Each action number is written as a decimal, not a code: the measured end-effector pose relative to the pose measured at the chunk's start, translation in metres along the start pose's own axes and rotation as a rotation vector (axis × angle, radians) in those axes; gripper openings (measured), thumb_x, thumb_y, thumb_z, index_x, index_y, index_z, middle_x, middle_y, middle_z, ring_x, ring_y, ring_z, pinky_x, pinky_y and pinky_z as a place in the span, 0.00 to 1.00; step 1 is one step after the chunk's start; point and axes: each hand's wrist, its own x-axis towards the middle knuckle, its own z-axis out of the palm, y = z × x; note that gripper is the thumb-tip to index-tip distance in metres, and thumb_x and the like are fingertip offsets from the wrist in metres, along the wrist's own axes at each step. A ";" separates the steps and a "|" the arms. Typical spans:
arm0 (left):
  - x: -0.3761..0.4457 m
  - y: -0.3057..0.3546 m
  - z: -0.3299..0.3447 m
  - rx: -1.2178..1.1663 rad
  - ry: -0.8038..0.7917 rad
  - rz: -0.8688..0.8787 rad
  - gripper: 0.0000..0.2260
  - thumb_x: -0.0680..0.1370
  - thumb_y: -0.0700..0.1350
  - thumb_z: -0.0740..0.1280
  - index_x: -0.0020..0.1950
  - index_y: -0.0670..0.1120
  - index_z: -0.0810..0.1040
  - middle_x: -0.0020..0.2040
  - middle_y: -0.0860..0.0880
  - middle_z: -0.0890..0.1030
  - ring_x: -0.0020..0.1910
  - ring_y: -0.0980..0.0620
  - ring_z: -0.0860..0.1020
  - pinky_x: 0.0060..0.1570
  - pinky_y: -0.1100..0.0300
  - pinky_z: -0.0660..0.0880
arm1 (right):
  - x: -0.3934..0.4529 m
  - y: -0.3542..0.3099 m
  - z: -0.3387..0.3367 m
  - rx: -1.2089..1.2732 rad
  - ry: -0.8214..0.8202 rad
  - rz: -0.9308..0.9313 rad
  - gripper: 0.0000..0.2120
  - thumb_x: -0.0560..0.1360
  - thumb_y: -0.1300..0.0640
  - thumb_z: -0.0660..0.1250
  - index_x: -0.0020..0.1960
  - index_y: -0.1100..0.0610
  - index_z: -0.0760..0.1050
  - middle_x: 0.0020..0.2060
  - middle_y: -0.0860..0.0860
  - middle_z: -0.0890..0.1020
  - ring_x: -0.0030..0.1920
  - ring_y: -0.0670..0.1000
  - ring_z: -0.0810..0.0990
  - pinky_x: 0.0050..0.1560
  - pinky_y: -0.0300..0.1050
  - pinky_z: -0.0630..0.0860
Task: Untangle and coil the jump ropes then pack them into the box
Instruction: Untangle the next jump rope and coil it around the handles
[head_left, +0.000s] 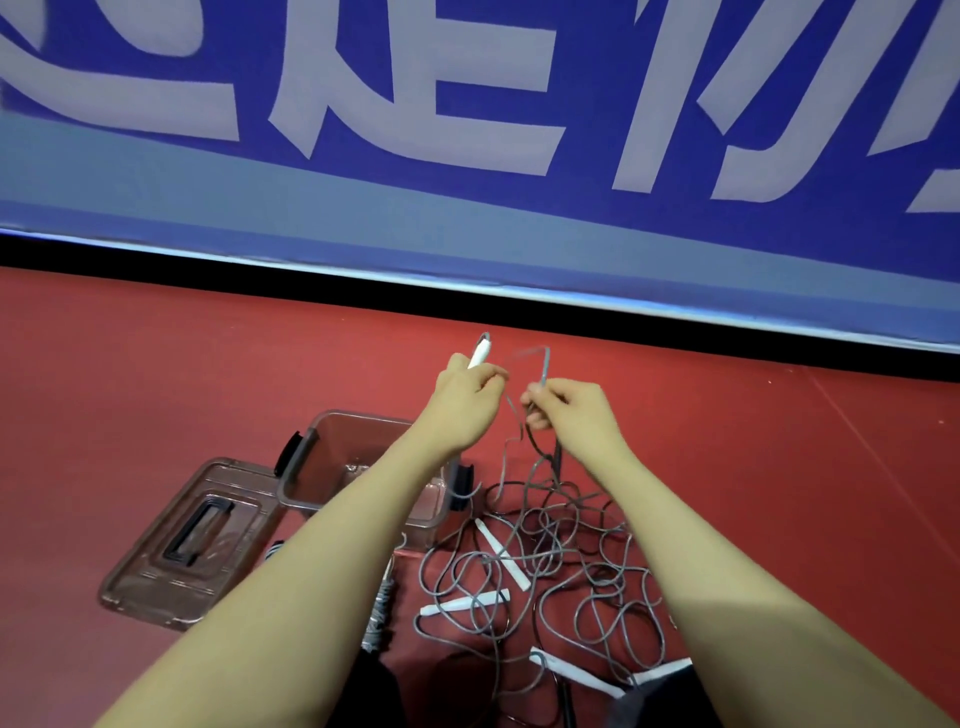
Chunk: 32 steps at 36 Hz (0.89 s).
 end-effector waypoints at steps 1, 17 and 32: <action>0.001 -0.005 0.001 0.024 -0.024 -0.007 0.13 0.80 0.43 0.57 0.59 0.47 0.79 0.50 0.47 0.63 0.57 0.41 0.70 0.61 0.51 0.69 | 0.001 -0.004 -0.001 0.097 0.038 0.004 0.13 0.79 0.60 0.62 0.38 0.60 0.78 0.31 0.54 0.79 0.33 0.51 0.78 0.45 0.50 0.78; -0.005 -0.004 0.012 -0.018 0.077 0.089 0.13 0.79 0.49 0.65 0.46 0.41 0.83 0.38 0.53 0.63 0.37 0.59 0.68 0.36 0.64 0.59 | 0.002 -0.031 -0.014 0.632 0.027 0.013 0.08 0.80 0.61 0.61 0.47 0.61 0.78 0.45 0.56 0.81 0.40 0.49 0.79 0.40 0.39 0.76; -0.003 0.015 -0.013 -0.028 0.224 0.173 0.14 0.79 0.50 0.65 0.41 0.43 0.82 0.37 0.51 0.64 0.36 0.56 0.67 0.36 0.63 0.64 | -0.011 -0.008 -0.007 -0.091 -0.289 -0.002 0.07 0.79 0.56 0.63 0.48 0.53 0.80 0.43 0.50 0.83 0.45 0.46 0.79 0.49 0.40 0.74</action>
